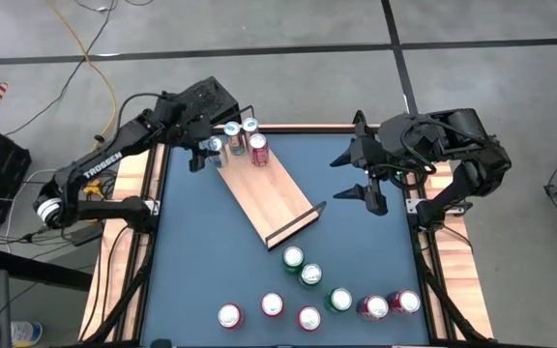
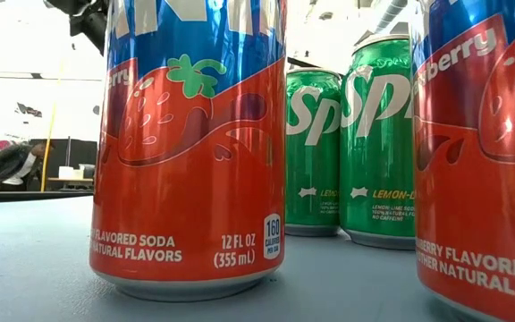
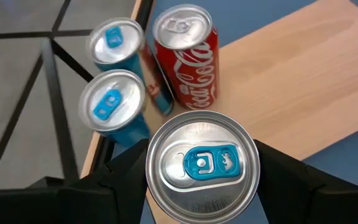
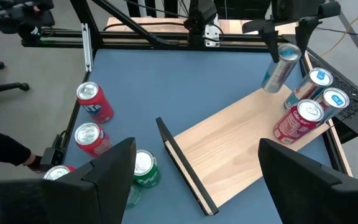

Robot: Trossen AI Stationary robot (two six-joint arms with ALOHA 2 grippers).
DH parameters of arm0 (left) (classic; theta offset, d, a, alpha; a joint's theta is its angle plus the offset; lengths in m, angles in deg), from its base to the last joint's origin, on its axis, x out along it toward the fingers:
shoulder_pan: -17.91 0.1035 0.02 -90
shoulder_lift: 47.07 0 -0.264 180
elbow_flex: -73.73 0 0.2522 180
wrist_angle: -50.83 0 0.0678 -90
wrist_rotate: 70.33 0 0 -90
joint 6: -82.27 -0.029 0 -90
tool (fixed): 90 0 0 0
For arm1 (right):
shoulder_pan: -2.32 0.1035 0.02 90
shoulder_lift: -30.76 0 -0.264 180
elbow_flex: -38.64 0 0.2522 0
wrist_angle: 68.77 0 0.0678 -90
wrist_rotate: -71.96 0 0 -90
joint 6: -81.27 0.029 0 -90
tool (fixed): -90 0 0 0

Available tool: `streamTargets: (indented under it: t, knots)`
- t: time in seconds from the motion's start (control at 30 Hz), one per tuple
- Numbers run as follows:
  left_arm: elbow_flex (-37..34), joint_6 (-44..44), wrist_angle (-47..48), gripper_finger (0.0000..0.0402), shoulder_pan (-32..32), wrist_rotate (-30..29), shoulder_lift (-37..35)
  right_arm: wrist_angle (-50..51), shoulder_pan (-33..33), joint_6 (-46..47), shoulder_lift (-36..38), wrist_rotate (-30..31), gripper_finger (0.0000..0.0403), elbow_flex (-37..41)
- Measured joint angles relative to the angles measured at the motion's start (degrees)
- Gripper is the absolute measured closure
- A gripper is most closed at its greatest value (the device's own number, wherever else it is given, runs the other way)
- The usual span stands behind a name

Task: Place canned beverage on shelf
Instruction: Put the blue soda can on the shelf aligned with the other blue soda cans

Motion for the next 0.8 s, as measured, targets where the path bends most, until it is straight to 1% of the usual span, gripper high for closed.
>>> streamTargets:
  t: [0.07, 0.2, 0.53, 0.8]
  knots:
    - [0.02, -0.42, -0.35, 0.0175, 0.84, 1.27, 0.46, -0.05, 0.0, -0.27, 0.0, 0.89, 0.0081, 0.0]
    - [0.0, -2.89, -0.12, 0.0175, 1.41, 1.9, 1.78, -0.33, 0.0, -0.41, 0.0, 1.17, 0.0081, 0.0]
    - [0.02, -6.87, -1.69, 0.0175, 1.66, 1.83, 6.87, -0.73, 0.0, 0.88, 0.0, 1.17, 0.0081, 0.02]
    - [0.04, -7.01, -2.19, 0.0175, 3.92, 2.08, 7.49, -0.69, 0.0, 1.06, 0.0, 1.17, 0.0081, 0.02]
